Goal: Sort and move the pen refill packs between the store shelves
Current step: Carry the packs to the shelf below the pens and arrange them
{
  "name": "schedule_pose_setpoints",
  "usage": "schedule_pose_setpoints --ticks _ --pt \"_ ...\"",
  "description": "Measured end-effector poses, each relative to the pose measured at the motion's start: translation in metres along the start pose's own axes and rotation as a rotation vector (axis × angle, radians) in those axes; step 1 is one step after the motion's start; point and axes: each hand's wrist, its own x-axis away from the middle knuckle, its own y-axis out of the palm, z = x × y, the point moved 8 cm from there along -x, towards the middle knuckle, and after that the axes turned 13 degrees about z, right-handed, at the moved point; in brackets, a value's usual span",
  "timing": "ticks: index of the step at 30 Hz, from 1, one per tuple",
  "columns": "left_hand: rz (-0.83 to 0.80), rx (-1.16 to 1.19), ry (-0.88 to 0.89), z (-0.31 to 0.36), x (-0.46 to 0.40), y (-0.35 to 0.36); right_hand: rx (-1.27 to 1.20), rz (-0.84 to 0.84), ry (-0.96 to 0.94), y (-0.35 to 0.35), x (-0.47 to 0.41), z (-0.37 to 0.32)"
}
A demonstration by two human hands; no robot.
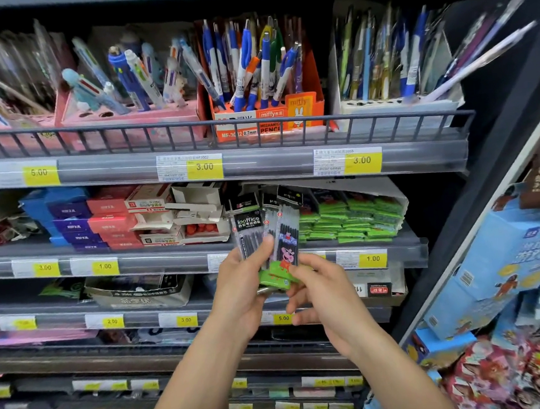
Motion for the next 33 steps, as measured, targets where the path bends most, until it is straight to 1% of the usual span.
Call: schedule_pose_setpoints --ticks 3,6,9,11,14,17,21,26,30,33 --pt "0.005 0.045 -0.066 -0.002 0.001 0.0 0.011 -0.03 0.016 0.004 -0.002 0.001" --pt "0.026 -0.015 -0.028 0.0 0.0 -0.002 0.009 -0.045 0.018 0.006 -0.005 0.002" --pt "0.046 0.001 -0.02 0.002 -0.003 -0.005 -0.013 -0.013 0.013 0.004 -0.011 0.002" --pt "0.072 0.045 -0.055 0.0 -0.005 -0.011 -0.027 0.019 0.007 0.003 -0.017 0.0" --pt "0.081 0.067 -0.082 -0.005 -0.005 -0.016 -0.061 0.019 0.03 0.009 -0.03 -0.008" --pt "0.09 0.072 -0.074 -0.009 -0.003 -0.022 -0.187 0.071 0.12 0.019 -0.046 -0.015" --pt "0.093 0.032 -0.026 -0.014 0.002 -0.028 -0.416 0.224 0.232 0.026 -0.064 -0.017" --pt "0.087 0.01 -0.027 -0.022 0.004 -0.035 -0.667 0.349 0.25 0.03 -0.061 -0.004" --pt "0.078 0.0 -0.034 -0.022 0.003 -0.039 -0.773 0.352 0.215 0.026 -0.056 0.003" --pt "0.084 -0.003 -0.043 -0.021 0.002 -0.041 -0.809 0.319 0.212 0.026 -0.059 -0.001"
